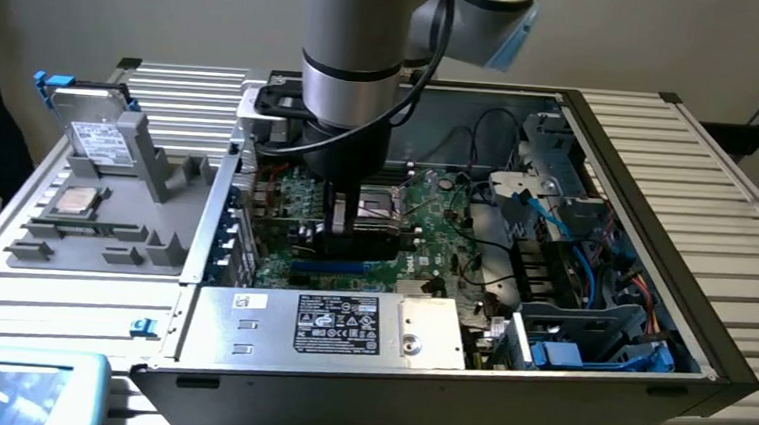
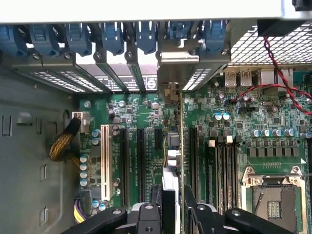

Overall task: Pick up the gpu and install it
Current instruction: 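Insert the gpu into the slot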

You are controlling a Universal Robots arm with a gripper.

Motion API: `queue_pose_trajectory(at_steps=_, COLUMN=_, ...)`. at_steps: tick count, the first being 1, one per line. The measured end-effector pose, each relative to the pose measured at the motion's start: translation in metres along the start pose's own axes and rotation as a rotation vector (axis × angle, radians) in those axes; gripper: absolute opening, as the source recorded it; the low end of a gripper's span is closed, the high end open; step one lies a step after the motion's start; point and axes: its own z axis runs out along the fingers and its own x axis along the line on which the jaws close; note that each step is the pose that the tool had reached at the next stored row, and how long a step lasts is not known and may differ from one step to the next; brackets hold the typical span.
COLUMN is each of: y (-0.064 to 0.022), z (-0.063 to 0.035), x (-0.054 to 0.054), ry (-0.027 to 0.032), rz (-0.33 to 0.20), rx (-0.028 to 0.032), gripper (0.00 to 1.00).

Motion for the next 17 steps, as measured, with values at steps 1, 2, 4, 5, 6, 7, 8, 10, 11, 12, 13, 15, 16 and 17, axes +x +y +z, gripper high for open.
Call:
queue_pose_trajectory(at_steps=1, y=0.0003, z=0.0004, x=0.0002, ry=-0.0009, rz=0.001, rx=-0.0001, gripper=0.28)
queue_pose_trajectory(at_steps=2, y=0.0005, z=0.0007, x=0.0004, ry=-0.0022, rz=0.002, rx=-0.0001, gripper=0.28)
queue_pose_trajectory(at_steps=4, y=0.0009, z=0.0012, x=0.0009, ry=-0.0068, rz=0.007, rx=-0.0005, gripper=0.28)
queue_pose_trajectory(at_steps=5, y=0.0012, z=0.0016, x=0.0013, ry=-0.0091, rz=0.01, rx=-0.0008, gripper=0.28)
queue_pose_trajectory(at_steps=6, y=0.0014, z=0.002, x=0.0017, ry=-0.0108, rz=0.013, rx=-0.0009, gripper=0.28)
queue_pose_trajectory(at_steps=7, y=0.0016, z=0.0024, x=0.0021, ry=-0.0118, rz=0.015, rx=-0.001, gripper=0.28)
queue_pose_trajectory(at_steps=8, y=0.0017, z=0.003, x=0.0023, ry=-0.0122, rz=0.017, rx=-0.0009, gripper=0.28)
queue_pose_trajectory(at_steps=10, y=0.0019, z=0.0042, x=0.0026, ry=-0.0125, rz=0.019, rx=-0.0011, gripper=0.28)
queue_pose_trajectory(at_steps=11, y=0.0021, z=0.0047, x=0.0028, ry=-0.0128, rz=0.02, rx=-0.0012, gripper=0.28)
queue_pose_trajectory(at_steps=12, y=0.0024, z=0.0053, x=0.0029, ry=-0.0132, rz=0.022, rx=-0.0012, gripper=0.28)
queue_pose_trajectory(at_steps=13, y=0.0025, z=0.006, x=0.0029, ry=-0.0138, rz=0.023, rx=-0.0013, gripper=0.28)
queue_pose_trajectory(at_steps=15, y=0.0027, z=0.007, x=0.003, ry=-0.0148, rz=0.026, rx=-0.002, gripper=0.28)
queue_pose_trajectory(at_steps=16, y=0.0028, z=0.0076, x=0.003, ry=-0.0152, rz=0.028, rx=-0.0025, gripper=0.28)
queue_pose_trajectory(at_steps=17, y=0.003, z=0.008, x=0.0031, ry=-0.0152, rz=0.03, rx=-0.0037, gripper=0.28)
